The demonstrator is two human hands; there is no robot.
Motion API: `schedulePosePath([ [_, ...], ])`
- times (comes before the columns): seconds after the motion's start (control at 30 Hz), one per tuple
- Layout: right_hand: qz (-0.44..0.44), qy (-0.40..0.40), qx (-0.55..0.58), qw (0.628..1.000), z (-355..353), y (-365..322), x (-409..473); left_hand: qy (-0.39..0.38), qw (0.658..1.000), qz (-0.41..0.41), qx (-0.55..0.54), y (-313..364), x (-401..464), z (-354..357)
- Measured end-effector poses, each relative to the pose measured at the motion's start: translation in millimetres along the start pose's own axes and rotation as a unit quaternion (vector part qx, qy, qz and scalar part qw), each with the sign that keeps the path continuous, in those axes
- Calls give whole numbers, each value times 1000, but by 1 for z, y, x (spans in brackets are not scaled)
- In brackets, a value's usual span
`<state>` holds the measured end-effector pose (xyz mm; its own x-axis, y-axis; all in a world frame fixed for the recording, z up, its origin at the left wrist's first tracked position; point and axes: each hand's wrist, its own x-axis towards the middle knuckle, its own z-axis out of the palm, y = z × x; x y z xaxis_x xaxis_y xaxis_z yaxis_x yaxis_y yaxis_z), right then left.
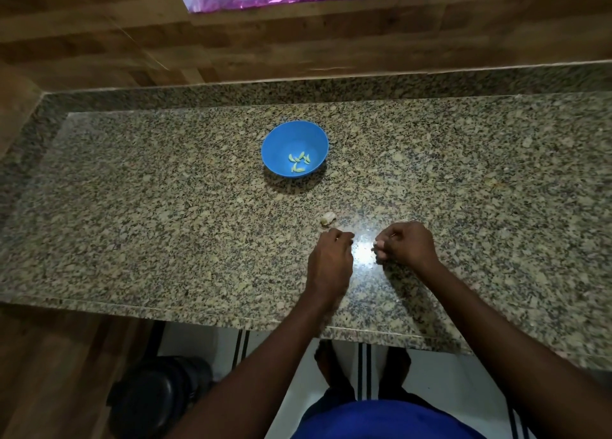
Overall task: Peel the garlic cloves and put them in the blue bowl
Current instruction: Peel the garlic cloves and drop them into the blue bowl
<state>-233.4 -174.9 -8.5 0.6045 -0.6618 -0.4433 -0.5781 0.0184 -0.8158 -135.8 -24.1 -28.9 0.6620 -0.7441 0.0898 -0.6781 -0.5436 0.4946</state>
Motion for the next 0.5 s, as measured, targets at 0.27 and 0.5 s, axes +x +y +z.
schedulePosePath([
  [0.27, -117, 73, -192, 972, 14, 4, -1, -75, 992, 15, 98, -7, -8, 11],
  [0.5, -276, 36, -454, 846, 26, 4, -4, -79, 995, -2, 68, -15, -11, 7],
])
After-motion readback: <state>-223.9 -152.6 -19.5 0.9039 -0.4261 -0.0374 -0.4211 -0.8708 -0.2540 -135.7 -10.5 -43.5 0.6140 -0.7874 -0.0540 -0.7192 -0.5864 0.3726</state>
